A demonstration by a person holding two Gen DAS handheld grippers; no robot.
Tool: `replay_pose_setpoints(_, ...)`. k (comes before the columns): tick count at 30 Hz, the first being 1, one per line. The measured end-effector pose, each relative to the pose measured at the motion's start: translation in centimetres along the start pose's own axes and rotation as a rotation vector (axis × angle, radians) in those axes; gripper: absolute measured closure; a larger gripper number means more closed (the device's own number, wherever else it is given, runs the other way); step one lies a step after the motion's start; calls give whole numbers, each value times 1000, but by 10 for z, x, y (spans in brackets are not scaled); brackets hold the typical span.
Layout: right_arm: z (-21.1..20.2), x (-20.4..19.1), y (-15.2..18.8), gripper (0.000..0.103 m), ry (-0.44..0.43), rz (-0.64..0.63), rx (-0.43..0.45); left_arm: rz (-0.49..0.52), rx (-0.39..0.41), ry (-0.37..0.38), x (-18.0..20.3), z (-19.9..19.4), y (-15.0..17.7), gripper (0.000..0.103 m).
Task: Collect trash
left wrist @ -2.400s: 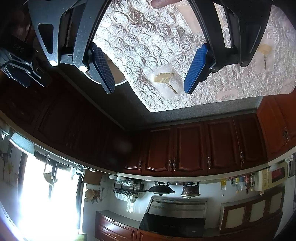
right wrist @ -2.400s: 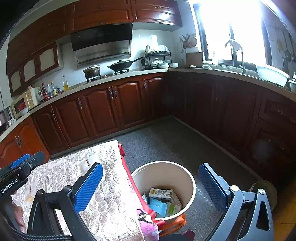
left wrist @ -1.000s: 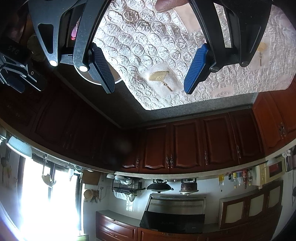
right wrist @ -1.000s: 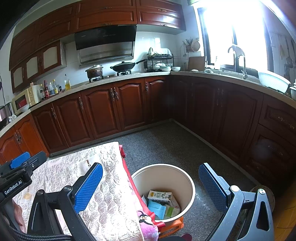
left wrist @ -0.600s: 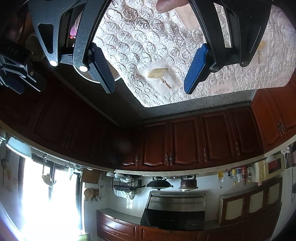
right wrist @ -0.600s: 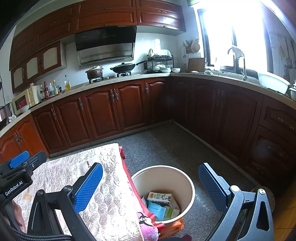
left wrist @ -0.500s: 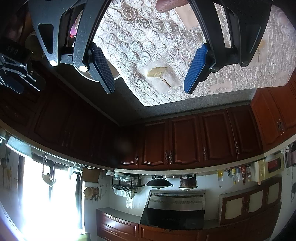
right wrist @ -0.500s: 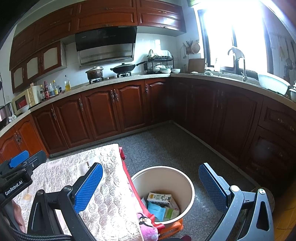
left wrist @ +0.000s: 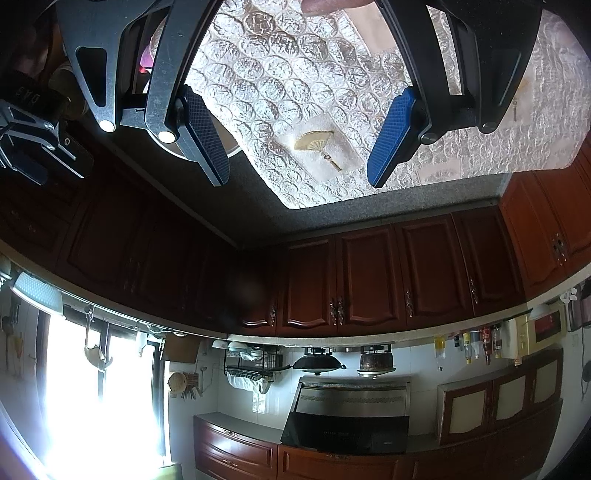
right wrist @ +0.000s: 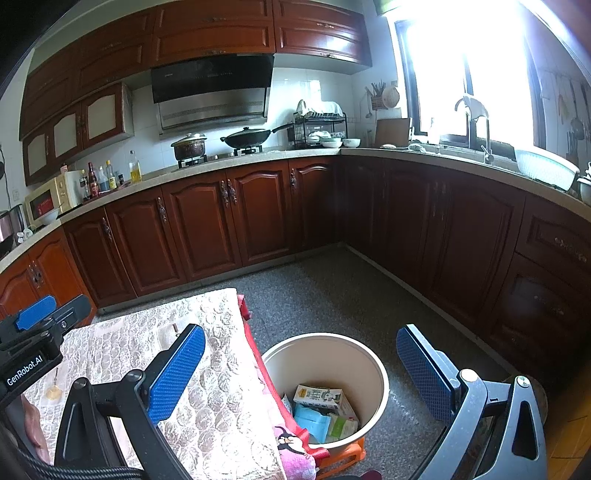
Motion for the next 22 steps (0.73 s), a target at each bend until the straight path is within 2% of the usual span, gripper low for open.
replay_pose_setpoints(22, 11, 4, 4, 0, 8, -6, -29, 14, -16, 19, -3, 14, 9, 26)
Point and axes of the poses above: each gripper's, at about its wrist camera, not at the fingertips, and z roughly the way its jaws point, x to its right, y to its underside, the point moved 7 cm from there along z, roughly the way its jaws point, and after that the axes turned 3 degrees about -y, right-handed, at the moved point
